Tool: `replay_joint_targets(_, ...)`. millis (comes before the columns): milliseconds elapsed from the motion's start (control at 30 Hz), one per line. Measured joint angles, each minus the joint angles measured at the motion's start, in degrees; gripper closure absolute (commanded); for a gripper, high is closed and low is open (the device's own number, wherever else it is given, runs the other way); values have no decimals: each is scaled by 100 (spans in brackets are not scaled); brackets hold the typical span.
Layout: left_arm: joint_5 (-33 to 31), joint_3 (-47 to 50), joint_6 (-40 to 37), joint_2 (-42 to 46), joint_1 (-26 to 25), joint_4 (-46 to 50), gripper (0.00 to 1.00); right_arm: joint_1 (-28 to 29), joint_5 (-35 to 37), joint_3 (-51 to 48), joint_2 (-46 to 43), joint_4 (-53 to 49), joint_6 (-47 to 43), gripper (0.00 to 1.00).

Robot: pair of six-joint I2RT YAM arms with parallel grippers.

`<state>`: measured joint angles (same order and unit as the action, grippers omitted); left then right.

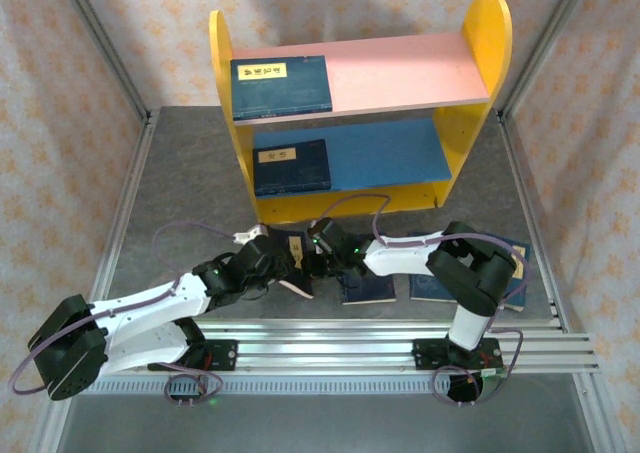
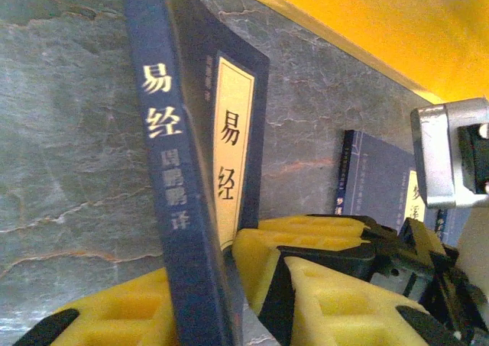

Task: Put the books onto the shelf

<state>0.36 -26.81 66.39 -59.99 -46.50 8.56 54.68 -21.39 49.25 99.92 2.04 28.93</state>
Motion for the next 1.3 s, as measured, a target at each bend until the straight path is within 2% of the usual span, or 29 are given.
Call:
replay_joint_targets(333,-83,-2,-212,675,205,693,81,90,-162,17,44,-48,-66,79)
replay_joint_targets(433,-83,-2,-306,664,223,785,90,90,-162,26,44,-66,-74,76)
replay_joint_targets(500,-85,-7,-365,634,232,833,99,90,-175,35,44,-70,-103,71)
replay_joint_targets(667,-87,-201,-647,470,240,1115,100,87,-245,92,33,-136,-201,63)
replay_joint_targets(767,20,-490,-984,476,240,1327,100,17,-219,223,-66,-549,-398,61)
replay_joint_targets(900,264,-1154,-1561,686,238,1941,100,-280,-192,326,-560,-1196,-710,55)
replay_joint_targets(1000,435,-1755,-1956,970,225,2310,100,-605,-177,487,-1305,-1681,-938,53)
replay_joint_targets(1167,885,-2485,-2455,1384,184,2221,100,-1095,-157,885,-2317,-2133,-1115,51)
replay_joint_targets(1300,1296,-2911,-2870,1357,144,1991,100,-1497,-157,984,-2898,-2380,-1126,49)
